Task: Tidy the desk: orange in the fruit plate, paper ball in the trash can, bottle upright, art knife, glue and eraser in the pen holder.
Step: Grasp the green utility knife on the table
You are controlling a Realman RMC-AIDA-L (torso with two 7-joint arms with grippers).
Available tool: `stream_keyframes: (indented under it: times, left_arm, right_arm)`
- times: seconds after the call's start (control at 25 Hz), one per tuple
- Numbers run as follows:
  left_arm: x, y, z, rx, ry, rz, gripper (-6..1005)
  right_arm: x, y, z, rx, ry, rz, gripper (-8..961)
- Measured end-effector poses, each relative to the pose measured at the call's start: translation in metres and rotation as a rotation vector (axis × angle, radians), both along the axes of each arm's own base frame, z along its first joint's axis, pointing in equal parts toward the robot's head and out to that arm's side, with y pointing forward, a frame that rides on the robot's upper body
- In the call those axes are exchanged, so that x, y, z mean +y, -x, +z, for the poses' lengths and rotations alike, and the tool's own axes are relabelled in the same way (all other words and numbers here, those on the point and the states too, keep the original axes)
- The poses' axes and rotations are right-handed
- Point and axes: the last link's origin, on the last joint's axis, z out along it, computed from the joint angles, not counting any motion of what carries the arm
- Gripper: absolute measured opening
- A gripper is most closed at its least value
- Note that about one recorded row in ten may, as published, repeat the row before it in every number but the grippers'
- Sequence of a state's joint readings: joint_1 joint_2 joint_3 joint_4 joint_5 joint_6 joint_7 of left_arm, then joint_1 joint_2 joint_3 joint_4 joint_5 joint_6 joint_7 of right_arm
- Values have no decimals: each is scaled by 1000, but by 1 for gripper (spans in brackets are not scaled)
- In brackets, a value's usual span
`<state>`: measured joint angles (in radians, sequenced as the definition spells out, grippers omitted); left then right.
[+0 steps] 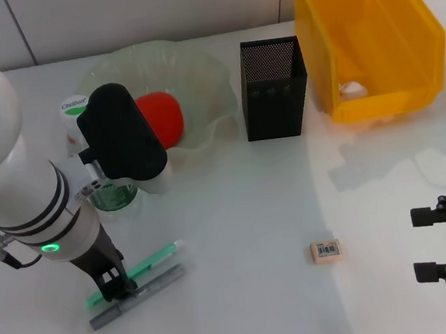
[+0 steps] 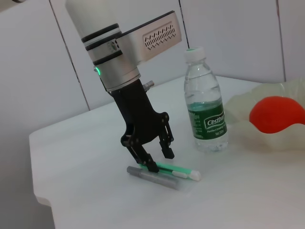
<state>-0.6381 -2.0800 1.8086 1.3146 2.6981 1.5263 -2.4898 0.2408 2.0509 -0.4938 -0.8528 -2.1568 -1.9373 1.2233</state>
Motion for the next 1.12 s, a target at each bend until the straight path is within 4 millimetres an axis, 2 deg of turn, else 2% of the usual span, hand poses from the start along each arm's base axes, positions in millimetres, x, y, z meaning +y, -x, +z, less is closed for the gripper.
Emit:
stream_keyframes:
  times: [0.28, 0.52, 0.96, 1.12]
  left_arm:
    - [0, -1, -1, -1, 1, -5, 412]
    - [-1, 0, -1, 0, 6, 0, 292]
    - [-2, 1, -3, 5, 22, -10, 291]
    - [-2, 1, -3, 4, 25, -14, 241]
  right_arm:
    - [0, 0, 0, 1, -1, -1, 798]
    - [0, 0, 0, 1, -1, -1, 798]
    - [0, 0, 0, 2, -2, -3, 797]
    - [0, 0, 1, 3, -2, -3, 797]
